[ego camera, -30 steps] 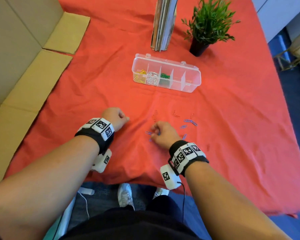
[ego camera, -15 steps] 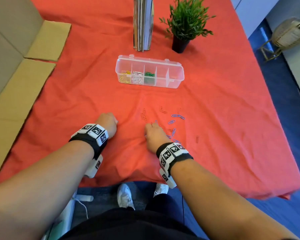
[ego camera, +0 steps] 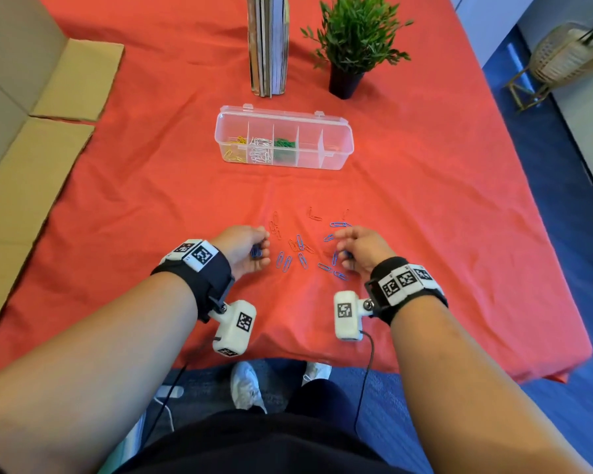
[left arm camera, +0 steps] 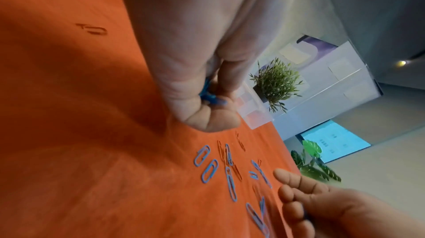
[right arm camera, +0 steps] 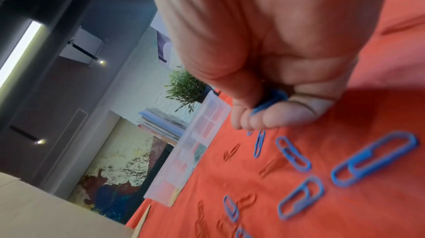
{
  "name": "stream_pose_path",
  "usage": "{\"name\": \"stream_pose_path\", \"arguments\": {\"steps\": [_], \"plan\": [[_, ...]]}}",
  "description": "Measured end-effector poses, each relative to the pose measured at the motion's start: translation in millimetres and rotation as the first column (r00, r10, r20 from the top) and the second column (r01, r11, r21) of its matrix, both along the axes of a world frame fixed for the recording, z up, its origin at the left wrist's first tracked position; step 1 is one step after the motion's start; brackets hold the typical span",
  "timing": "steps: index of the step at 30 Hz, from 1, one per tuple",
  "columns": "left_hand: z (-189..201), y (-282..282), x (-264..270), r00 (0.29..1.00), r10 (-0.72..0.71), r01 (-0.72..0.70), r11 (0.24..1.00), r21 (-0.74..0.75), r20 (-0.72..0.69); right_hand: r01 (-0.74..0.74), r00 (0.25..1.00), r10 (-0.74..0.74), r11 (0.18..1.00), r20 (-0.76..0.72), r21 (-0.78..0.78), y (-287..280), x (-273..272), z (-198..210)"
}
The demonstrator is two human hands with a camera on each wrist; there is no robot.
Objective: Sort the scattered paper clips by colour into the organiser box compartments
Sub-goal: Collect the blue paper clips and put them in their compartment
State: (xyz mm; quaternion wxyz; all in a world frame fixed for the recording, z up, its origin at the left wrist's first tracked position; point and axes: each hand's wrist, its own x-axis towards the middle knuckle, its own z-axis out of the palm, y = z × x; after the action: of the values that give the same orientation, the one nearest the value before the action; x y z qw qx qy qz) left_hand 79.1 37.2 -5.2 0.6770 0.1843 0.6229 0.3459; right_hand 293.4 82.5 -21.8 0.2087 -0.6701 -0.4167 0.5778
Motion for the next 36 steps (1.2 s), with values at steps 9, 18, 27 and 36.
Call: {"name": "stream_pose_path", "arguments": {"steps": [9,18,27,36], "plan": [[-23,-2,13,0.488,-0.317,0.521,0.853,-0.019,-0.813,-0.22,0.831,0.073,0.954,0.552,0.205,40,23,-6],[-39,-2,28,0.278,-0.293,0.663,0.748,-0.038,-0.915,-0.385,0.69,0.165,0.908,0.705,0.164,42,11,-27],[-31,8,17,0.529,-0.246,0.587,0.797,0.14,-0.812,-0.159,0.947,0.091,0.966,0.309,0.203,49,12,-16],[13,30,26,1.0,0.002,-0.003,1.0,0.018,0.031,0.032,0.999,-0.029,0.998,-0.035,0.061,54,14,2]]}}
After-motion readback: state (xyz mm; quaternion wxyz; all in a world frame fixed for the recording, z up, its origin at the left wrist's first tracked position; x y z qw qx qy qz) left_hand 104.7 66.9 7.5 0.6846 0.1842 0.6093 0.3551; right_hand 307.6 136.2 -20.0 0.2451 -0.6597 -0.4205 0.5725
